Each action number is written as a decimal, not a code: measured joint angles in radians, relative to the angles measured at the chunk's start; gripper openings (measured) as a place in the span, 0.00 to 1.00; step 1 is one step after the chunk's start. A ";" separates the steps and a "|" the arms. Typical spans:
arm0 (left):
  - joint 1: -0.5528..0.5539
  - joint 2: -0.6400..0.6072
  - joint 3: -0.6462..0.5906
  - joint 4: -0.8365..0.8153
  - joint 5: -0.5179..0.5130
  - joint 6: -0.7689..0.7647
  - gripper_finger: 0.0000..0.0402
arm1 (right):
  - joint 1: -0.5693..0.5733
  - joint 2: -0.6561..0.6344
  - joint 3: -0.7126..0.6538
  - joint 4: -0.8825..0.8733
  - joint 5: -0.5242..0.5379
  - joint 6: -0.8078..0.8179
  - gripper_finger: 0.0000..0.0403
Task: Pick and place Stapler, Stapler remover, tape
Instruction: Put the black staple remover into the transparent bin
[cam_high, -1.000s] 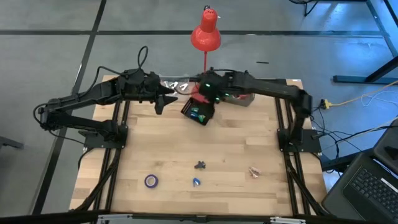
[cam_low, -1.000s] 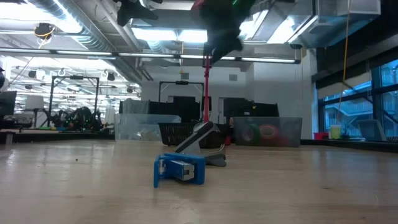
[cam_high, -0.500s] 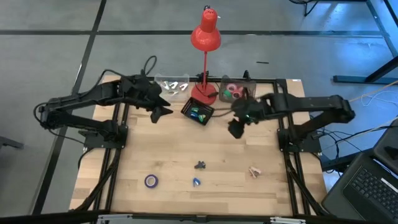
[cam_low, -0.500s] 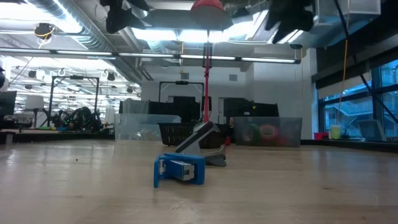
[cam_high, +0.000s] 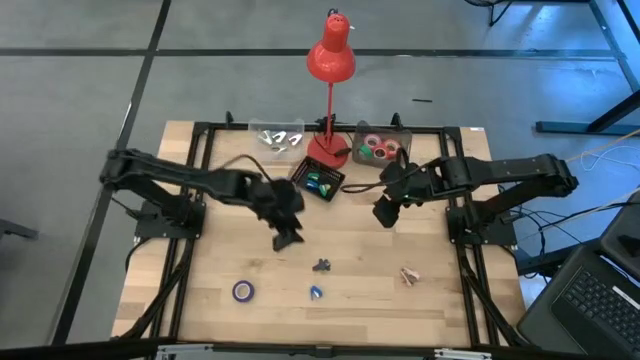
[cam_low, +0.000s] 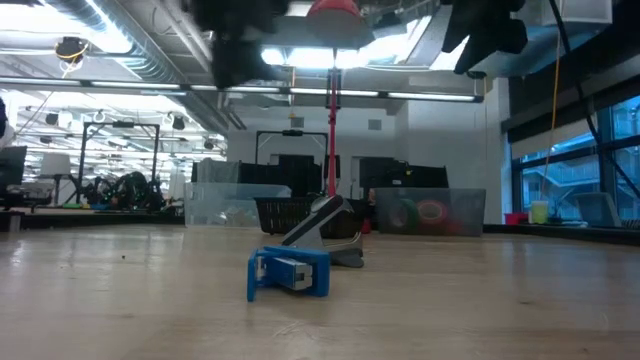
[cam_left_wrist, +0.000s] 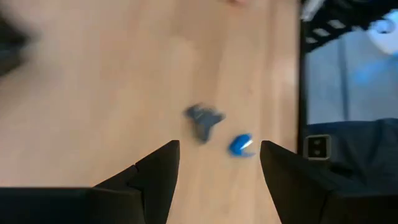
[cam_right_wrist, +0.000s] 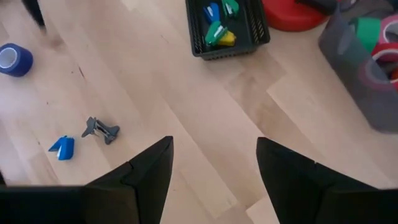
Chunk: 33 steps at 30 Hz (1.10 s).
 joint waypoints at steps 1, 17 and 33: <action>-0.013 0.030 0.000 0.053 0.017 0.000 0.55 | 0.008 -0.005 0.000 0.000 0.011 -0.004 0.57; -0.033 0.373 0.000 0.394 0.161 -0.086 0.55 | 0.084 -0.104 0.000 -0.004 0.099 -0.003 0.57; -0.039 0.523 0.000 0.470 0.219 -0.149 0.48 | 0.084 -0.126 0.001 -0.055 0.104 -0.080 0.57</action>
